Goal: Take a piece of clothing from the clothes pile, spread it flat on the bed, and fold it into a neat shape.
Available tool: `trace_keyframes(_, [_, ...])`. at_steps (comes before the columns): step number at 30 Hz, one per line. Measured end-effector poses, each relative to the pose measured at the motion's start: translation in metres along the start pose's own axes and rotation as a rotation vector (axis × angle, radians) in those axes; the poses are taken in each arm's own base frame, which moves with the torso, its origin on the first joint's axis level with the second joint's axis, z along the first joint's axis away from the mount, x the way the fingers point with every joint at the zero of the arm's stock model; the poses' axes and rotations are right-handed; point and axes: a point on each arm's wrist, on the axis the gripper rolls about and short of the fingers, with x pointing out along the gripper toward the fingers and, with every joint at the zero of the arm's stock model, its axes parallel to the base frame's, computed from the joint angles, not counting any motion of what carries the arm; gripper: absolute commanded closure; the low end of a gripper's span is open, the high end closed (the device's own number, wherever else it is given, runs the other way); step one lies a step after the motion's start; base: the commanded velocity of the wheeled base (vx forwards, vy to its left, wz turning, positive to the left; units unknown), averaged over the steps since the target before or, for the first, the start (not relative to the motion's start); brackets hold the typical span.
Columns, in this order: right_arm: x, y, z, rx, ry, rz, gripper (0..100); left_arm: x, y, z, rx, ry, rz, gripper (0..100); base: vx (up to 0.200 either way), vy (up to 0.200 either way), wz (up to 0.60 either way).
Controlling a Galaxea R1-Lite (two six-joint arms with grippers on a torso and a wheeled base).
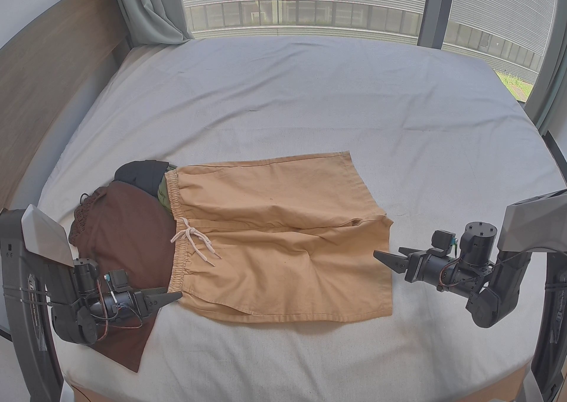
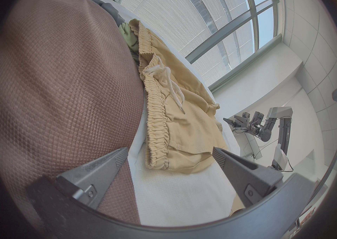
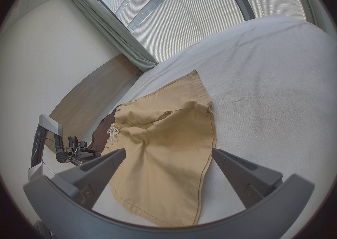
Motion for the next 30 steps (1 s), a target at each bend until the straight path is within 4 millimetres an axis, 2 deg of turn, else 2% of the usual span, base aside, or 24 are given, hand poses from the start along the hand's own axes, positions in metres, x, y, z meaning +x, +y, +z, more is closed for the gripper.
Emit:
trace_keyframes(21, [0.001,-0.001,-0.002,0.003,0.006,-0.003,0,0.014,-0.011,0.000,-0.047,0.028,-0.042,0,0.000,0.000,0.00])
trace_keyframes(30, [0.001,-0.002,-0.002,0.003,0.005,-0.004,0,0.013,-0.019,0.011,-0.088,0.011,-0.054,0,0.000,0.000,0.00])
